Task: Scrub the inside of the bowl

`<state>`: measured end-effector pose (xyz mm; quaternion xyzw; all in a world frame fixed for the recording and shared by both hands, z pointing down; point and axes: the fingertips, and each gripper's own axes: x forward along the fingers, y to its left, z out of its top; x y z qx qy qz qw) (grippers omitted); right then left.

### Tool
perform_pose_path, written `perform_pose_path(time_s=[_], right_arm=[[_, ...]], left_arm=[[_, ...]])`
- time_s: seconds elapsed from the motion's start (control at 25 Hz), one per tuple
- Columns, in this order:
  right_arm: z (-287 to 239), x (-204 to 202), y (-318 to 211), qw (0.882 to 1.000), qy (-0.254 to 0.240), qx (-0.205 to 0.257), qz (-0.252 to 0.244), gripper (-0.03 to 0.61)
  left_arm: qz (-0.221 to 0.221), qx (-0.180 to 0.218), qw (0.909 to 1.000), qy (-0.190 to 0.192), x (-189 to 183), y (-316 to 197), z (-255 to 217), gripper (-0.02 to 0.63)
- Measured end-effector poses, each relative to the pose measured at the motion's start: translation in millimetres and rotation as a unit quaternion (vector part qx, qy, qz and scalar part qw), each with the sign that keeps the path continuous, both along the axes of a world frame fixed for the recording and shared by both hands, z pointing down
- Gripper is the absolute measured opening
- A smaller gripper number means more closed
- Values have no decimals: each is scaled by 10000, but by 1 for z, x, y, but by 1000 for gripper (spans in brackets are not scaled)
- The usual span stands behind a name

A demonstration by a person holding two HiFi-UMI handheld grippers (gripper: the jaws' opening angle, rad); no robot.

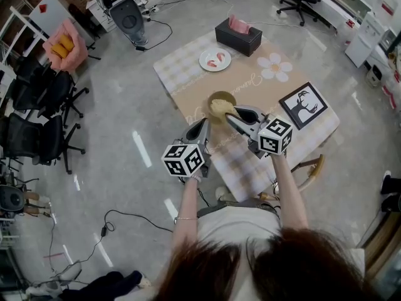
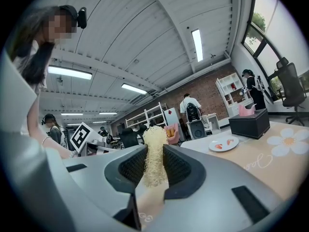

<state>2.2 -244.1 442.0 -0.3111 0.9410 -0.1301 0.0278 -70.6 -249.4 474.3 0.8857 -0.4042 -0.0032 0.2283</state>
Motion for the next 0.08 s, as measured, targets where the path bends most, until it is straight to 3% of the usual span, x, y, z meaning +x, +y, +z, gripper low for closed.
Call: perform_pose_path(time_s=[0.08], right_arm=[[0,1,0,10000,-7,-4,0,92]], left_arm=[[3,9,10000,-5,1,0,0,11]])
